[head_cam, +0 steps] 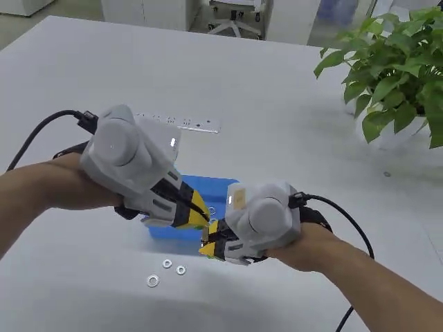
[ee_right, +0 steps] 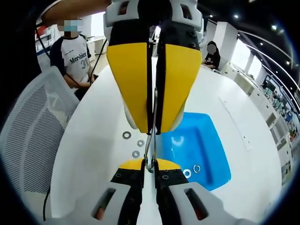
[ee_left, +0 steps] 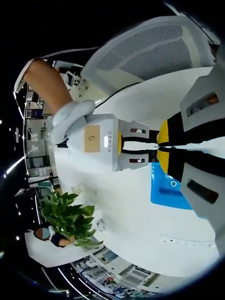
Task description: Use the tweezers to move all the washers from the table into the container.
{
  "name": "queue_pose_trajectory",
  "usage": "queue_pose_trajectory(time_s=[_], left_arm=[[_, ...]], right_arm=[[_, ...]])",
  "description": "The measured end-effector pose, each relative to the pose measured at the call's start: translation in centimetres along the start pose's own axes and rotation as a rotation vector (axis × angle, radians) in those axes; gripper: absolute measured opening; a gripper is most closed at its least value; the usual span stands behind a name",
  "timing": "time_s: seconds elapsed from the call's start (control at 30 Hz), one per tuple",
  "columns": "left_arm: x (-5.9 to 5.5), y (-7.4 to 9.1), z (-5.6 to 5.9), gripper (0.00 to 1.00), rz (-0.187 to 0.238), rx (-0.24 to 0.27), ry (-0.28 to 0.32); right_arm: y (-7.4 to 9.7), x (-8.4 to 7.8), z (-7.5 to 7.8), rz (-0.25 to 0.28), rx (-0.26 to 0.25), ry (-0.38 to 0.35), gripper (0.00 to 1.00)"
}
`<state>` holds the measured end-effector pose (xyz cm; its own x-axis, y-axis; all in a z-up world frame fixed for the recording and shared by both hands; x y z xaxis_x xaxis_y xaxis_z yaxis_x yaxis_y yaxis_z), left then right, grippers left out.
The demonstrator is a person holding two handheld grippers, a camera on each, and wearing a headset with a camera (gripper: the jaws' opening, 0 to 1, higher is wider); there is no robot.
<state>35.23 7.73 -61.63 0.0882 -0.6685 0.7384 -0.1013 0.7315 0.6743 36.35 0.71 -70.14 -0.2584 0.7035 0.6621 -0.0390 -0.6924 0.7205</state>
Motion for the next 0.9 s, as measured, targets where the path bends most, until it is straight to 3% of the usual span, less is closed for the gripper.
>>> queue_pose_trajectory(time_s=[0.53,0.9], left_arm=[[1.7,1.7,-0.3,0.05,0.023,0.032,-0.033],[2.4,2.5,-1.4,0.05,0.025,0.047,-0.048]], right_arm=[[1.8,1.6,1.3,-0.009,-0.033,0.033,0.09],[2.2,2.3,2.8,-0.008,-0.054,0.046,0.09]])
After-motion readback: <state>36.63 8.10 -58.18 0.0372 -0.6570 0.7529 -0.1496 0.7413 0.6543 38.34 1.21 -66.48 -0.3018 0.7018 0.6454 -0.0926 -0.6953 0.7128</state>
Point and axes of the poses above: the centre of the closed fingertips' face, and the gripper's own axes: y roughly backward along the fingers, z roughly to its right, x roughly out of its top, the point moved 7 cm from there along y, roughly backward along the fingers, and after that the axes turned 7 degrees about y, right-handed, at the moved point
